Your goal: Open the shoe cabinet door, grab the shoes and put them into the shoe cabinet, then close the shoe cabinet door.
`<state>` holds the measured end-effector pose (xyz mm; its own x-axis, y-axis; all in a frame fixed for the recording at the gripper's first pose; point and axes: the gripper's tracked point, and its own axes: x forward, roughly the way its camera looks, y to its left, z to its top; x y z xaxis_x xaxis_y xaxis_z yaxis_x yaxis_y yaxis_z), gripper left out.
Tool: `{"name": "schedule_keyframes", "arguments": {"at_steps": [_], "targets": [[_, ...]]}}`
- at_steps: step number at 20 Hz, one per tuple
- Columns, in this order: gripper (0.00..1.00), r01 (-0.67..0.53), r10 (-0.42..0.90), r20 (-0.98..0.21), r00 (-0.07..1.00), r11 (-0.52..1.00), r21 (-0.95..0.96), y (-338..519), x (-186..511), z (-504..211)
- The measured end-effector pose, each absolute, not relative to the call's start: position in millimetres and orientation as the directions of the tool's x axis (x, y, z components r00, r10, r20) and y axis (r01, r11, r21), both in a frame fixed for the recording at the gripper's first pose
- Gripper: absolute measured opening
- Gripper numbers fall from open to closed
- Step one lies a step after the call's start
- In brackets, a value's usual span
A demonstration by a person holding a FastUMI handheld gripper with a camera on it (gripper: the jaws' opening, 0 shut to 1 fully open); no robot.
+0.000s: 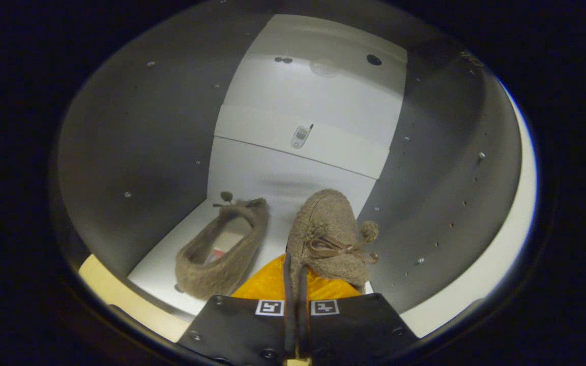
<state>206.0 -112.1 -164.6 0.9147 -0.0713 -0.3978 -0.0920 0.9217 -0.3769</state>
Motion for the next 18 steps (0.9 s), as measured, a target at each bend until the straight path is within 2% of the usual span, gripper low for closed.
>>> {"name": "schedule_keyframes", "arguments": {"at_steps": [6, 18], "targets": [[0.05, -0.076, -0.095, -0.421, 0.902, 0.925, -0.372, -124.3, 242.2, -183.4], [0.05, -0.058, -0.116, -0.451, 0.885, 0.934, -0.354, -129.8, 262.1, -211.3]]}}
